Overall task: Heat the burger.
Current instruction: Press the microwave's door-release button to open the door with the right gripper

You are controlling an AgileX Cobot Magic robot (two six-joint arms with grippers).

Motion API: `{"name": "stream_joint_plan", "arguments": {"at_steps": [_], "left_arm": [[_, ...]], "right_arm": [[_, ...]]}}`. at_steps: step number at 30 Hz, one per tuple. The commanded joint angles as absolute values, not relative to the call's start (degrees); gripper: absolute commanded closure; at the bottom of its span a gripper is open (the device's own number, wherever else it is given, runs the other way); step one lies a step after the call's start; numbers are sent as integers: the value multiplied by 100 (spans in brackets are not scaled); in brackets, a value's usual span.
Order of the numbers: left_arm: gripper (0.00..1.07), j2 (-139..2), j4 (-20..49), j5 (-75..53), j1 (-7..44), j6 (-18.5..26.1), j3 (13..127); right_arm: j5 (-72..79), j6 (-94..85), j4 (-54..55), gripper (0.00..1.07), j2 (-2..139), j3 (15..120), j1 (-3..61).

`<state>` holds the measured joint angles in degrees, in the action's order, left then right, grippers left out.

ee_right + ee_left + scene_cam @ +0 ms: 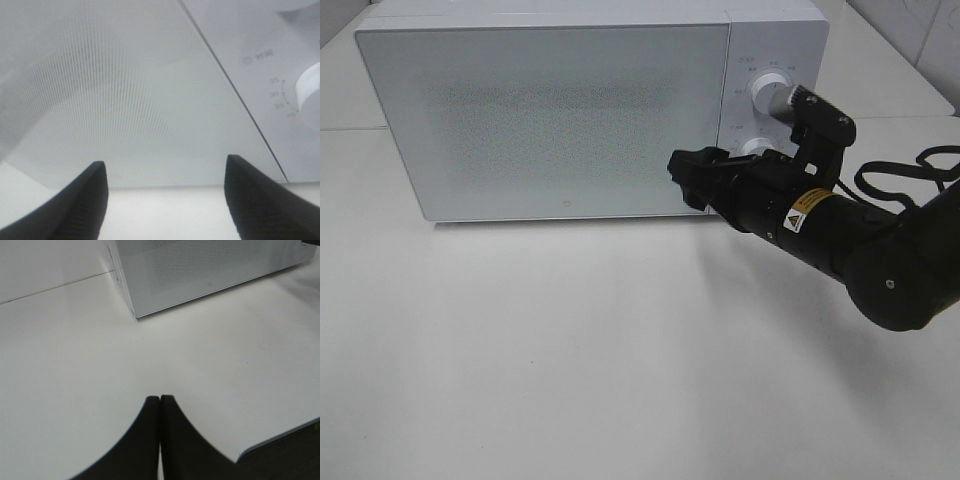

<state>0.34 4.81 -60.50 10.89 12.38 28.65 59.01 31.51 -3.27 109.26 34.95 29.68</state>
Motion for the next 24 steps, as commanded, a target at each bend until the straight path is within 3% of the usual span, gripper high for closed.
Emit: {"name": "stream_joint_plan", "arguments": {"at_steps": [1,5,11,19,24], "left_arm": [[106,80,544,-5976,1060,1243,2853],[106,80,544,-5976,1060,1243,2853],[106,80,544,-5976,1060,1243,2853],[106,80,544,-5976,1060,1243,2853],[106,80,544,-5976,1060,1243,2853]], "right_arm": [[4773,1879,-613,45,10479,3501,2939],[3971,1409,-791,45,10204,3541,2939],[1255,1524,-1639,45,9694,4234,2951],[-1478,1484,-1473,45,9603,5151,2934],[-2177,1444,-1473,45,9603,5414,2899]]}}
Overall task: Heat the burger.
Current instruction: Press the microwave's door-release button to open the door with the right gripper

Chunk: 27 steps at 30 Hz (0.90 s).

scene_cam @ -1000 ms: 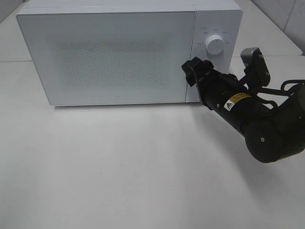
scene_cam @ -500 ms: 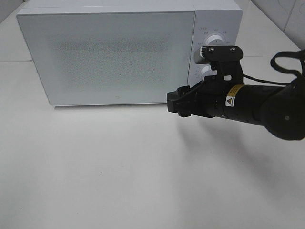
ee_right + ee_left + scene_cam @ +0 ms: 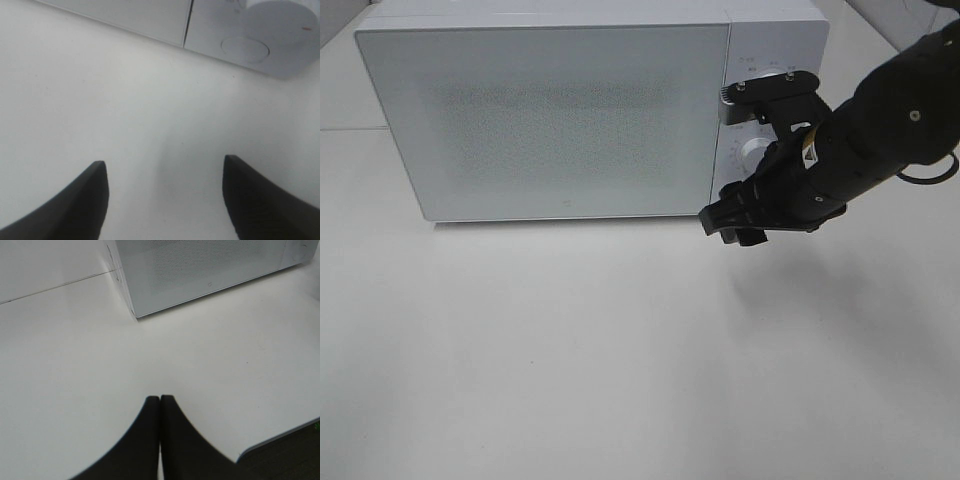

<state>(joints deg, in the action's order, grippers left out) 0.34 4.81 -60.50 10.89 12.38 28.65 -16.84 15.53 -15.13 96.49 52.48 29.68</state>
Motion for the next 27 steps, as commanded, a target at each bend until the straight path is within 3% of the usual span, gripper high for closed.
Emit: {"name": "stream_joint_plan", "arguments": {"at_steps": [1,15,27], "left_arm": [[106,80,544,-5976,1060,1243,2853],[106,80,544,-5976,1060,1243,2853],[106,80,550,-5976,1060,1243,2853]], "right_arm": [[-2263,1450,-1289,45,9603,5489,2739],[-3518,424,372,45,9551,5500,1031],[-4521,418,315,45,8325,5495,951]]}}
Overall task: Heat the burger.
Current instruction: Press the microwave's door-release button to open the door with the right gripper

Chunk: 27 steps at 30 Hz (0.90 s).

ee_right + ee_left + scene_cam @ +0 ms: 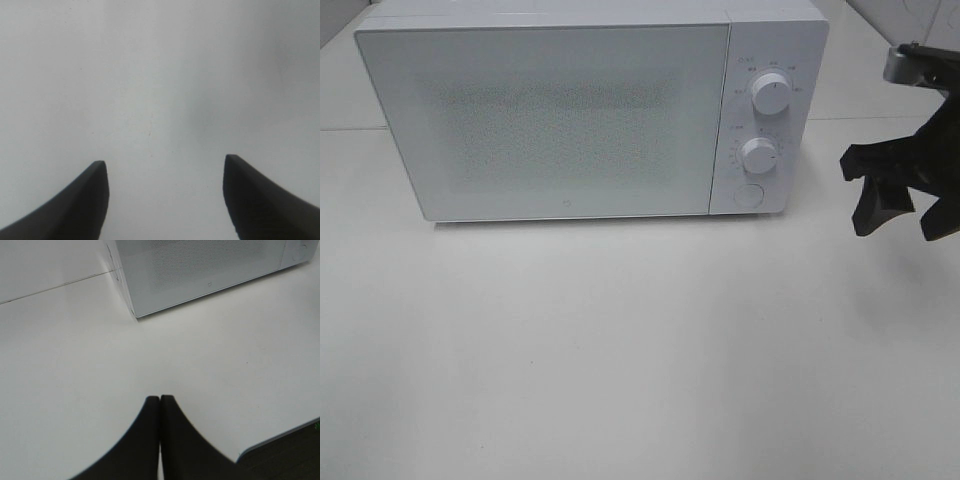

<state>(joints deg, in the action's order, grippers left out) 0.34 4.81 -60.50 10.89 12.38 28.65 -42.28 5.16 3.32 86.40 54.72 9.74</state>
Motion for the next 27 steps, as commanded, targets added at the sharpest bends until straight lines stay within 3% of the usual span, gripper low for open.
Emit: {"name": "stream_joint_plan", "arguments": {"at_steps": [1,8,27], "left_arm": [[106,80,550,-5976,1060,1243,2853],[106,80,550,-5976,1060,1243,2853],[106,80,550,-5976,1060,1243,2853]], "right_arm": [[-4773,401,315,45,8073,5495,951],[-5288,401,315,45,7334,5357,951],[-5884,46,298,46,3833,3163,951]]}}
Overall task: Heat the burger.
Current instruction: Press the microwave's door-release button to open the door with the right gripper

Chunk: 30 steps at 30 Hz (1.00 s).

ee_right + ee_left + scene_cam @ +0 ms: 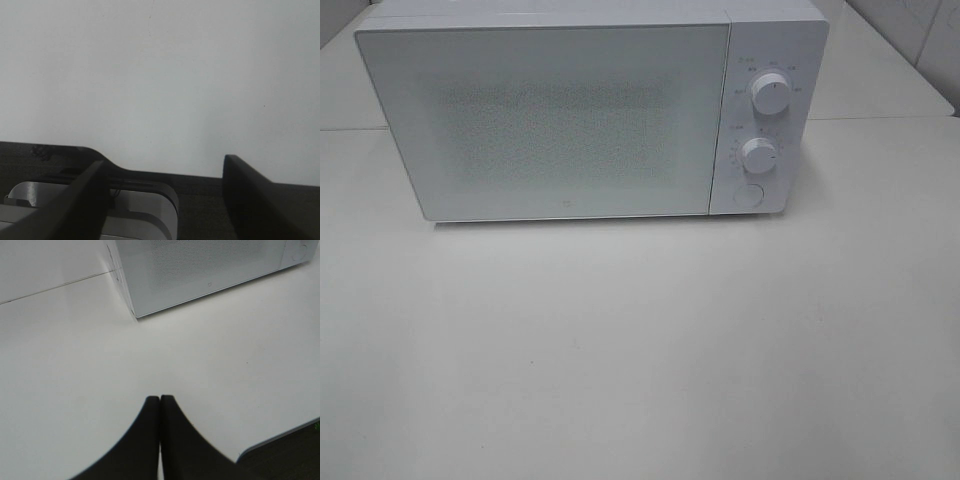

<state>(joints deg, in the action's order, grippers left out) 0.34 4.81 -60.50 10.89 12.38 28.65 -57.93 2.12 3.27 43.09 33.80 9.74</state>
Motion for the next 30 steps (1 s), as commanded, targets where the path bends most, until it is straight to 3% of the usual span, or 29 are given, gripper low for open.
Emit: {"name": "stream_joint_plan", "arguments": {"at_steps": [1,20,30], "left_arm": [[106,80,550,-5976,1060,1243,2853],[106,80,550,-5976,1060,1243,2853],[106,80,550,-5976,1060,1243,2853]], "right_arm": [[-5884,46,304,46,3633,3071,951],[-5758,-172,367,46,372,2871,951],[-5735,-183,390,46,-178,2848,951]]}}
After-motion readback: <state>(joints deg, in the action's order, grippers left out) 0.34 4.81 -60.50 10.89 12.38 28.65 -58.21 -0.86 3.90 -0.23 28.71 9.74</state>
